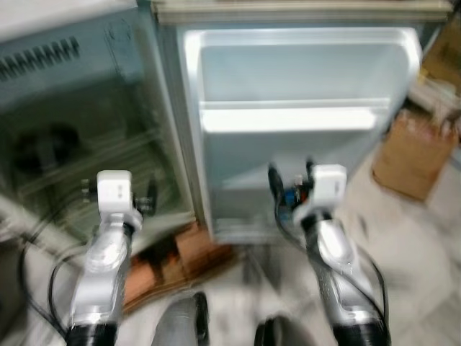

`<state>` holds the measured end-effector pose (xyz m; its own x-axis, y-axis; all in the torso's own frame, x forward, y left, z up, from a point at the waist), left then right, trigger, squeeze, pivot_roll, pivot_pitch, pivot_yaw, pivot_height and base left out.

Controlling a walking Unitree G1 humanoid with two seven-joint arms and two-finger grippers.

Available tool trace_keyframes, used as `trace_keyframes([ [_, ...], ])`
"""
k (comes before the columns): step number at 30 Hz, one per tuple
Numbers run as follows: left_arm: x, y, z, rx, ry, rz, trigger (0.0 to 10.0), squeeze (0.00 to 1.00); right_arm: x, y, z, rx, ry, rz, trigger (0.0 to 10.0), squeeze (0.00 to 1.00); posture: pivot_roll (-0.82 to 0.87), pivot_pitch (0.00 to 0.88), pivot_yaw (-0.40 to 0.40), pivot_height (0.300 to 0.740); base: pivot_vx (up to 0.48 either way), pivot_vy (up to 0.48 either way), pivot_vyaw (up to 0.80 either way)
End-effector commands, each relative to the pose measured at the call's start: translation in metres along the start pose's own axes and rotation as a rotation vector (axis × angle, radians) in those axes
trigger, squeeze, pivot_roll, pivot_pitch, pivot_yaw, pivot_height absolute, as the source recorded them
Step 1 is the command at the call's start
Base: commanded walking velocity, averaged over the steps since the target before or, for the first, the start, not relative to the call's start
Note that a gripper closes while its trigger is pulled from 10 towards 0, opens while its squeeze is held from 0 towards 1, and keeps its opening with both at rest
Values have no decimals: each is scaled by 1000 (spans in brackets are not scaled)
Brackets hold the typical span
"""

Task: Restocking fridge

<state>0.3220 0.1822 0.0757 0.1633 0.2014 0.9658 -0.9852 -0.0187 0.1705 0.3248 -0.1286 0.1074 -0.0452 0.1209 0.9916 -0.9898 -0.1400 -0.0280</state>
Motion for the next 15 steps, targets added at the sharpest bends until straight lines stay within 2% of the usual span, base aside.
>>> trace_keyframes([
  [1,2,-1,0,-6,-14,3,10000,0,-1,0,1,-8,-12,-2,10000,0,59,58,19,740,-247,0,0],
  [6,0,-2,2,-12,-13,-3,10000,0,-2,0,2,-22,-21,-2,10000,0,54,46,23,740,-247,0,0],
  [15,0,-4,1,-21,-23,-9,10000,0,-5,0,5,-36,0,-8,10000,0,51,46,25,740,0,0,0],
])
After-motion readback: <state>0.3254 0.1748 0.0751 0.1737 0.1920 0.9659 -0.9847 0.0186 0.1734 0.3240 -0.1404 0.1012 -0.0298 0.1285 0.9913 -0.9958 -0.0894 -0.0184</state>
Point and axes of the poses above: a point about 5 cm out from each wrist's last joint towards the gripper, its own y axis pointing back from the gripper into the wrist, its own x axis along the axis of the wrist's last joint, z = x × y, the point moved 5 cm from there along -y, pointing out of the wrist towards the gripper, and after that the axes turned 13 degrees about y, right-handed, at the moved point
